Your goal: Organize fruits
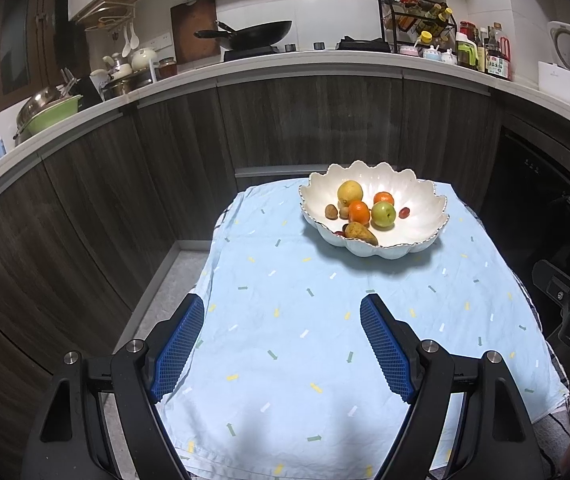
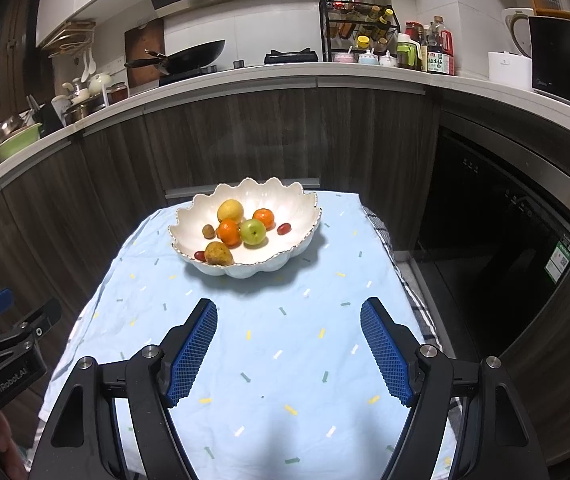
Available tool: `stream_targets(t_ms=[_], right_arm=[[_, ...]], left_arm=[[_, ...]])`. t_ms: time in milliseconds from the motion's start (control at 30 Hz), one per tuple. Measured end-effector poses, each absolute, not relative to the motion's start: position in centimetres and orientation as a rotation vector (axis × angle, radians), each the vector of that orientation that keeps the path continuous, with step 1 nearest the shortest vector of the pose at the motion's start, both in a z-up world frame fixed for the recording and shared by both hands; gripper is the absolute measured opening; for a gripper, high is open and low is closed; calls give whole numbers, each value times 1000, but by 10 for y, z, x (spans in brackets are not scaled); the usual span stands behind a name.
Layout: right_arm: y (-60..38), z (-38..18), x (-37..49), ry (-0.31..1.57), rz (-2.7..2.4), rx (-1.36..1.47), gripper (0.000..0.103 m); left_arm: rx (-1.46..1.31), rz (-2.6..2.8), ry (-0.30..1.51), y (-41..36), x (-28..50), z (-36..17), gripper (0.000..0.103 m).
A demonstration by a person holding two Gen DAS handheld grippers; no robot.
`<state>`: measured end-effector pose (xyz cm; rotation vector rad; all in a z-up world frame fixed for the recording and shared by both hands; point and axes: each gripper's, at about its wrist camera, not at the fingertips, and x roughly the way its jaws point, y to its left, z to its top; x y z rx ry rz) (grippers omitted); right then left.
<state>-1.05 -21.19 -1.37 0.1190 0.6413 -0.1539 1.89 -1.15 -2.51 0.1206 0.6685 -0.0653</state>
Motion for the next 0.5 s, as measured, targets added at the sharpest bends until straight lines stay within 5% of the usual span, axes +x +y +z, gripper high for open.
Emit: stream_targets(t_ms=[500], right_arm=[[-212,-19,-10,652,-155,124,75]], left_arm=[[111,-68,688,-10,22,-26,80]])
